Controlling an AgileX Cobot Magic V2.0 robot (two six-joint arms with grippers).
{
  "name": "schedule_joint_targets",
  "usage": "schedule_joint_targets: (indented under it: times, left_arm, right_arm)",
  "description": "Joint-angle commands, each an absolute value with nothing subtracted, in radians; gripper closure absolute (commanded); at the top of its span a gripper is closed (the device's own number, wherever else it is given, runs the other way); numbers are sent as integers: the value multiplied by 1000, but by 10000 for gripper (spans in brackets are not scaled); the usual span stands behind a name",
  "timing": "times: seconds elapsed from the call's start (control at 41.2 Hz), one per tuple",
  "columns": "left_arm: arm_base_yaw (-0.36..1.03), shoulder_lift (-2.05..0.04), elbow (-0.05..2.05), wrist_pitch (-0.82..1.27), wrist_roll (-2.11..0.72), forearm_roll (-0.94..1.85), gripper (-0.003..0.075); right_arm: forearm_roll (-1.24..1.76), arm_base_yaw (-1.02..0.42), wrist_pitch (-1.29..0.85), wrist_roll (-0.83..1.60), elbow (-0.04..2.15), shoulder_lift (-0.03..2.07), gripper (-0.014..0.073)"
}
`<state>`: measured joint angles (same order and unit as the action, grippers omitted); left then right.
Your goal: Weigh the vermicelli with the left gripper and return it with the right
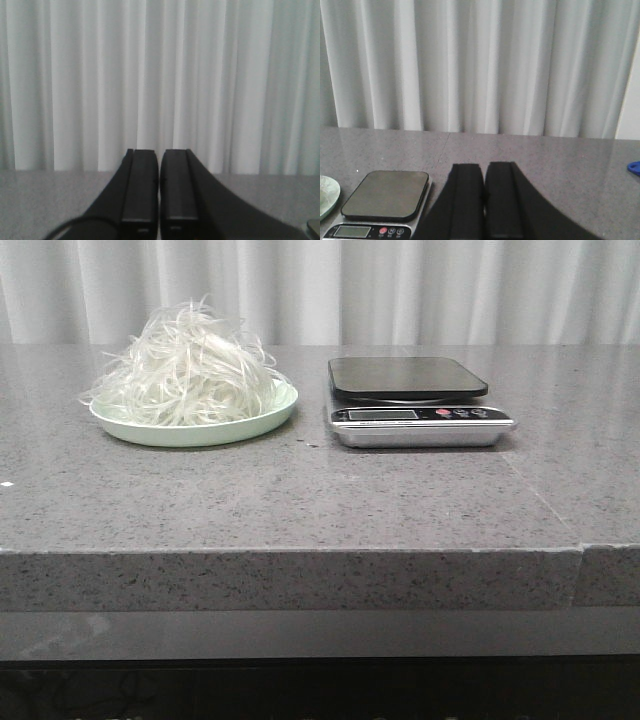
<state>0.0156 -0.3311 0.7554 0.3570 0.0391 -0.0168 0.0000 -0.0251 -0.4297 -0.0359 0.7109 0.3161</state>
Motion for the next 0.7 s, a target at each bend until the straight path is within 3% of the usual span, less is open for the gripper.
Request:
schedule_joint_targets:
  times: [0.0,0.267,0.68]
  left_arm:
    - [17,-411,804,362,51,-16,575]
    - [17,-557,804,502,51,-16,575]
    - [17,-700,787,557,51,9,575]
  right_arm:
    - [-11,-26,-441,-35,783,402,435]
    - [-11,-26,-541,-35,788,542,435]
    - [-11,-26,-588,-35,777,681,435]
